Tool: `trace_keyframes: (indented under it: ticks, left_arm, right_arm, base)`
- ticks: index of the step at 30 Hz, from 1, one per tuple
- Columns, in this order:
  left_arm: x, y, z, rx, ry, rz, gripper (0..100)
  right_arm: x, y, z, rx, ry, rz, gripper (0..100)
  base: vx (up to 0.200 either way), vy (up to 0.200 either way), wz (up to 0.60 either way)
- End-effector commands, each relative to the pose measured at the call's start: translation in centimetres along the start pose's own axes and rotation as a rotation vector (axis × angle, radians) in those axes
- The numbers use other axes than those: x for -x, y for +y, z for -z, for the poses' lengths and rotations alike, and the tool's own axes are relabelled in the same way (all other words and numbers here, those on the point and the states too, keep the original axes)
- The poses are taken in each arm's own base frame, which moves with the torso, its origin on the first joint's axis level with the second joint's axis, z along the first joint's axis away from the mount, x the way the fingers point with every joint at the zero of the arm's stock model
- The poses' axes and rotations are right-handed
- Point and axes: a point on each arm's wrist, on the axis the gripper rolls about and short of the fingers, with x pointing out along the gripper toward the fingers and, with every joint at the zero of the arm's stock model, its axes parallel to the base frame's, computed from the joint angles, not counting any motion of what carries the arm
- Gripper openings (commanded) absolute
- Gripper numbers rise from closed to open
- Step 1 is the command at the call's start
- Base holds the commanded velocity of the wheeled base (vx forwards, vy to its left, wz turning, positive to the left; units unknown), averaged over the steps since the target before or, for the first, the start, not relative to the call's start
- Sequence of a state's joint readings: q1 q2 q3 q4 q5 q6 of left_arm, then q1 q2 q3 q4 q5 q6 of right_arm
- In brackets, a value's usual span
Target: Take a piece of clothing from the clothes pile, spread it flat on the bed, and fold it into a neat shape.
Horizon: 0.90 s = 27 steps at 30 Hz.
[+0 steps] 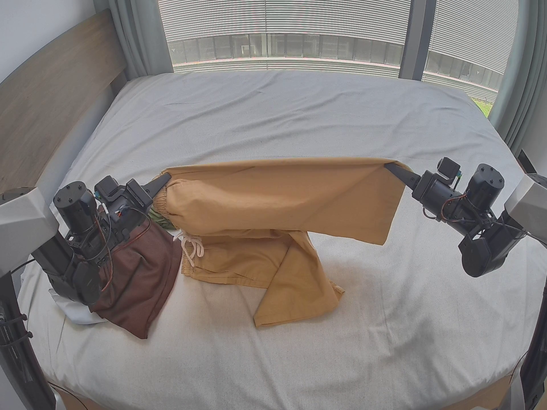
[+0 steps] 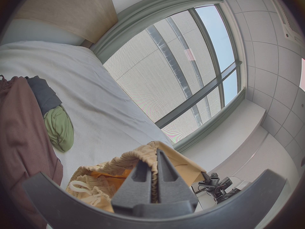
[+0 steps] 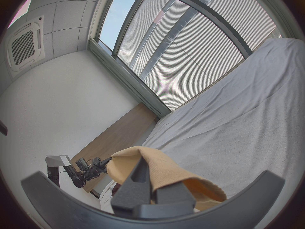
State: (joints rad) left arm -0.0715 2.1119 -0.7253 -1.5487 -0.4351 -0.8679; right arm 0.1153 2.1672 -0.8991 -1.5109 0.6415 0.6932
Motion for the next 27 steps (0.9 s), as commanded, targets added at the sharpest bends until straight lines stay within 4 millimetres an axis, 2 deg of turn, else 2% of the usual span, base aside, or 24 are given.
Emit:
trace_keyframes:
  ticks: [1,16,23,27]
  left_arm:
    - [-1.1,1.0,0.3,0.007,-0.006,-0.001,0]
    - [-3.7,2.9,0.4,0.001,-0.063,-0.004,0]
    - [-4.8,4.0,0.7,0.002,-0.089,-0.012,0]
    - [-6.1,5.3,1.0,0.017,-0.103,0.0,0]
  right_arm:
    - [-0.8,-1.6,0.2,-0.008,0.0,0.016,0]
    - [-2.9,-2.7,-0.4,-0.027,0.022,0.025,0]
    - [-3.8,-3.8,-0.1,-0.036,0.031,0.033,0]
    - [-4.4,-5.2,0.3,-0.042,0.035,0.043,0]
  base:
    - [0.0,0.0,0.0]
    - [0.0,0.0,0.0]
    - [0.0,0.0,0.0]
    - [0.0,0.0,0.0]
